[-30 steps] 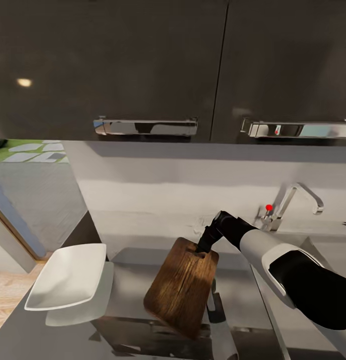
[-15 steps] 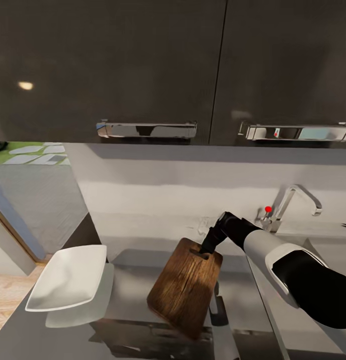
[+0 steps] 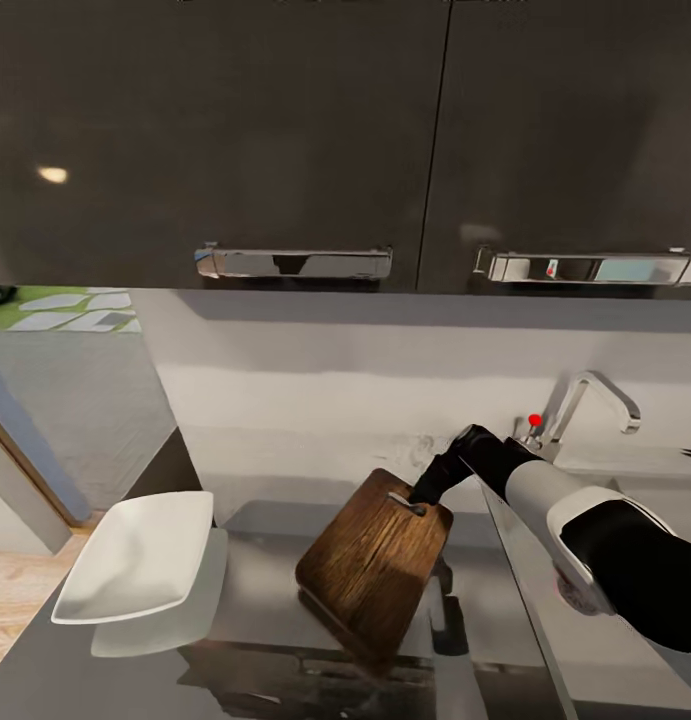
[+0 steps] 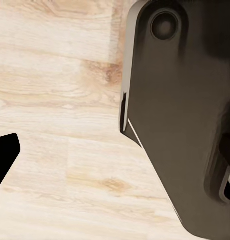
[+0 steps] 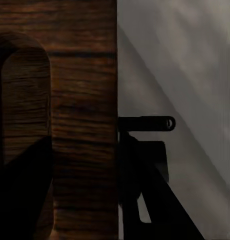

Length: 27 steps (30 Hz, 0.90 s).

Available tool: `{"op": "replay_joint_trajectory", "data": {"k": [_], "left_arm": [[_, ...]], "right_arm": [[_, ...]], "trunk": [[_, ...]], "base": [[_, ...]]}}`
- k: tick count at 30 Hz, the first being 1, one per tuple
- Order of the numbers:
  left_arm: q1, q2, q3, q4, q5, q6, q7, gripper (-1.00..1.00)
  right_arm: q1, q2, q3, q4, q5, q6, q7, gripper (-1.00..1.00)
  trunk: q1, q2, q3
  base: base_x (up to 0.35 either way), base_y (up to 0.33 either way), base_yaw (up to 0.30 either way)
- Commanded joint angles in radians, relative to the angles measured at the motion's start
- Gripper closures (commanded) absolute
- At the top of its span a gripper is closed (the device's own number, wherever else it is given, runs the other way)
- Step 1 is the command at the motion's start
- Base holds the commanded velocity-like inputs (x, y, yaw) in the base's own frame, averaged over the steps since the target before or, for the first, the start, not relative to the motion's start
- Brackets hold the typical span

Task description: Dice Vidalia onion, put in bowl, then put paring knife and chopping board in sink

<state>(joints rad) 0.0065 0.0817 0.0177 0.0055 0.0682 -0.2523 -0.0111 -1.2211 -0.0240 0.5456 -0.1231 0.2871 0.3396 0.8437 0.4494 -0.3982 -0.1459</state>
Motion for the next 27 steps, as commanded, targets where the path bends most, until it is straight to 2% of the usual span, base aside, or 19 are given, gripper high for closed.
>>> {"op": "replay_joint_trajectory", "data": {"k": [1, 4, 6, 8, 10, 22, 27], "left_arm": [[0.0, 0.0, 0.001, 0.001, 0.007, -0.004, -0.001, -1.0], [0.0, -0.002, 0.001, 0.001, 0.006, -0.004, -0.001, -1.0], [0.0, -0.003, 0.001, 0.001, 0.006, -0.004, -0.002, -1.0], [0.0, -0.013, 0.0, 0.001, 0.005, -0.004, -0.002, -1.0], [0.0, -0.022, 0.0, 0.001, 0.005, -0.004, -0.002, -1.0], [0.0, -0.035, -0.002, 0.001, 0.002, -0.005, -0.004, -1.0], [0.0, -0.037, -0.003, 0.001, 0.002, -0.005, -0.004, -1.0]], "right_arm": [[0.0, -0.002, -0.01, -0.003, 0.003, 0.009, 0.005, 1.0], [0.0, -0.013, -0.01, -0.003, -0.026, 0.008, 0.006, 1.0], [0.0, -0.019, -0.009, -0.001, -0.066, 0.007, 0.005, 1.0], [0.0, -0.022, -0.009, 0.011, -0.103, 0.007, 0.004, 1.0], [0.0, -0.023, -0.01, 0.018, -0.121, 0.007, 0.004, 1.0], [0.0, -0.034, -0.01, 0.028, -0.152, 0.012, -0.013, 1.0], [0.0, -0.037, -0.011, 0.029, -0.222, 0.013, -0.035, 1.0]], "trunk": [[0.001, -0.002, -0.001], [0.001, -0.002, 0.0], [0.001, -0.002, 0.001], [0.001, -0.002, 0.002], [0.001, -0.002, 0.002], [0.001, -0.002, 0.002], [0.001, -0.002, 0.002]], "base": [[0.0, 0.0, 0.0], [0.0, 0.0, 0.0], [0.0, 0.0, 0.0], [0.0, 0.0, 0.0], [0.0, 0.0, 0.0], [-0.015, 0.0, 0.0], [-0.147, 0.0, 0.0]]}}
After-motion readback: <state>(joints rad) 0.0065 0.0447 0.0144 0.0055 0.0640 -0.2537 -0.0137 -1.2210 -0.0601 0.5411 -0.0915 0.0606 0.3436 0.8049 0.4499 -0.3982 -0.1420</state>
